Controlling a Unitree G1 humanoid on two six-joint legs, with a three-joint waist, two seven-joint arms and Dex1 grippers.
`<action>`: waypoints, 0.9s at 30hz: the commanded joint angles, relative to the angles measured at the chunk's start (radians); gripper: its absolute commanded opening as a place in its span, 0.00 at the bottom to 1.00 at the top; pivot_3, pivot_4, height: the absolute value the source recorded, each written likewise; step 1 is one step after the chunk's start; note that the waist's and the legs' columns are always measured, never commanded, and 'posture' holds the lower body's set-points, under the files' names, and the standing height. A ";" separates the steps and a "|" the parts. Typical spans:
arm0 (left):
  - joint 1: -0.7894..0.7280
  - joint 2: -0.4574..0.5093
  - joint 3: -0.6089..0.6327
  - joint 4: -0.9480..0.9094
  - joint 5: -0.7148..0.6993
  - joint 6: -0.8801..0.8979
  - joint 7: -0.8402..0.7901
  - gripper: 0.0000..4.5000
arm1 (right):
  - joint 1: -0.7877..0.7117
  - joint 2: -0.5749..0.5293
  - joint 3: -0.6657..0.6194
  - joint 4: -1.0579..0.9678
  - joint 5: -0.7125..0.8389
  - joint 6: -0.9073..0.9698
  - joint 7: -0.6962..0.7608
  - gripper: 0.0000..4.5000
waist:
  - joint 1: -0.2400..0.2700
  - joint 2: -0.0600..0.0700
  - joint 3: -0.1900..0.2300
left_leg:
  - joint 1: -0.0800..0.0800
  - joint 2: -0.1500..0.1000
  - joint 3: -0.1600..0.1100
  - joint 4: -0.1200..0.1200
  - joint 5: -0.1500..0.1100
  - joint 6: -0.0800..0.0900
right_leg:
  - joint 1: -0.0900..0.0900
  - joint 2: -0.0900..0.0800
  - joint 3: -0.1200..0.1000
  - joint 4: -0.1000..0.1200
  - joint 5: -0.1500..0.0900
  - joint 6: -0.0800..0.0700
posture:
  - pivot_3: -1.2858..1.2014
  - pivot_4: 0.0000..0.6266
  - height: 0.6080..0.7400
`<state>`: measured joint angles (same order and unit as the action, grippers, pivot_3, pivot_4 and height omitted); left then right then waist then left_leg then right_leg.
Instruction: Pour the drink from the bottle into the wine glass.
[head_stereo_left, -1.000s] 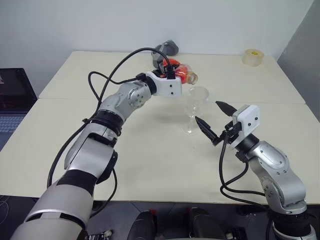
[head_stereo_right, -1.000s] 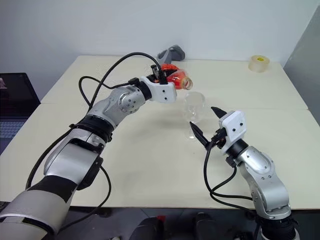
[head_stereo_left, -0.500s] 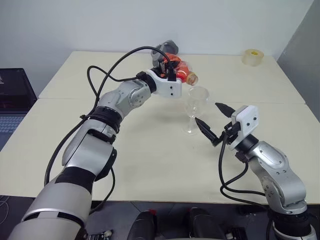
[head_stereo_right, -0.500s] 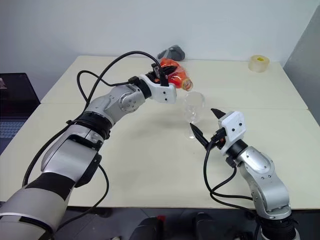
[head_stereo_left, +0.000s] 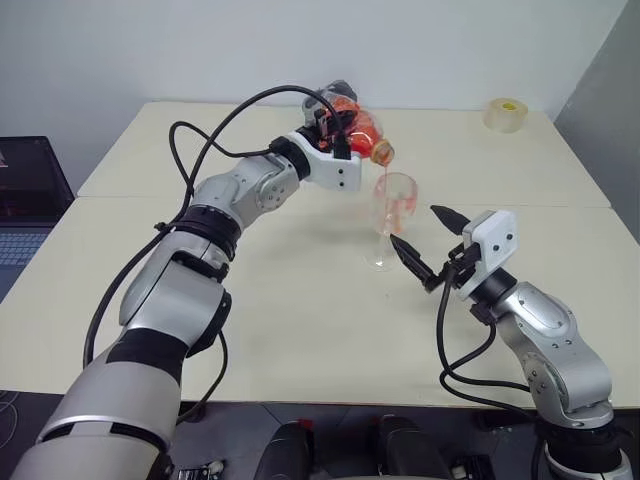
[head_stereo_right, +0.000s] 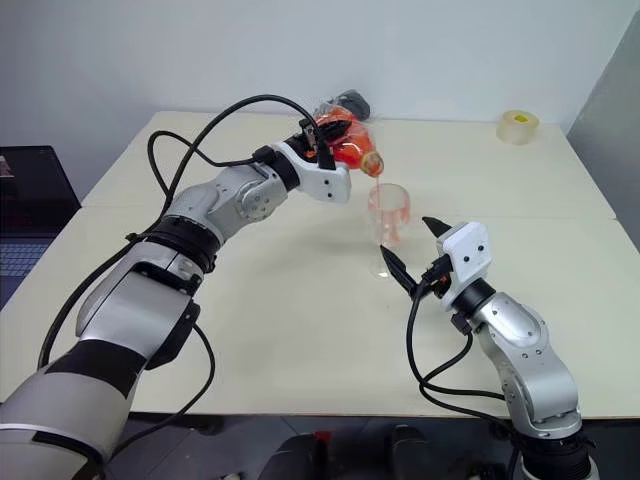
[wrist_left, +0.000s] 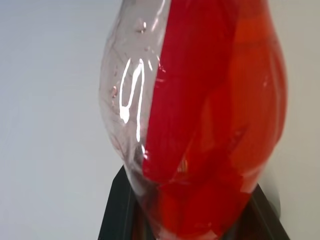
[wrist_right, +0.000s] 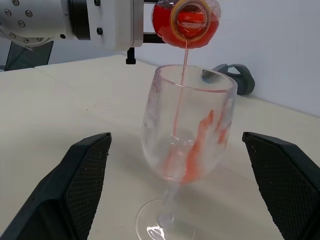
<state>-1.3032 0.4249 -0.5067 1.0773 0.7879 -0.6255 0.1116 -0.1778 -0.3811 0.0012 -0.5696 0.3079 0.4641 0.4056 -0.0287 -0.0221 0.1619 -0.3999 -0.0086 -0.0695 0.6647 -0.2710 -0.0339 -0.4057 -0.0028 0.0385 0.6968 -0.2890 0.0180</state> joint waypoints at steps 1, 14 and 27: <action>-0.046 0.012 0.000 0.002 0.003 -0.012 0.034 0.17 | -0.015 0.001 -0.015 -0.033 0.014 -0.008 -0.001 1.00 | 0.000 0.000 0.000 | 0.000 0.000 0.000 0.000 0.000 0.000 | 0.000 0.000 0.000 0.000 0.000 0.000 | 0.52 0.24 1.00; -0.059 0.007 -0.016 0.023 0.021 -0.017 0.068 0.17 | -0.015 0.011 -0.017 -0.033 0.015 -0.006 -0.012 1.00 | 0.000 0.000 0.000 | 0.000 0.000 0.000 0.000 0.000 0.000 | 0.000 0.000 0.000 0.000 0.000 0.000 | 0.52 0.24 1.00; -0.074 0.008 -0.031 0.035 0.030 -0.014 0.084 0.17 | -0.018 0.012 -0.017 -0.029 0.015 -0.011 -0.009 1.00 | 0.000 0.000 0.000 | 0.000 0.000 0.000 0.000 0.000 0.000 | 0.000 0.000 0.000 0.000 0.000 0.000 | 0.52 0.24 1.00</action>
<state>-1.3240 0.4249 -0.5441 1.1167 0.8152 -0.6395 0.1666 -0.1780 -0.3718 0.0011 -0.5696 0.3095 0.4655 0.3982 -0.0286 -0.0221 0.1619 -0.4000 -0.0087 -0.0693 0.6648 -0.2709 -0.0341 -0.4059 -0.0029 0.0384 0.6970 -0.2890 0.0180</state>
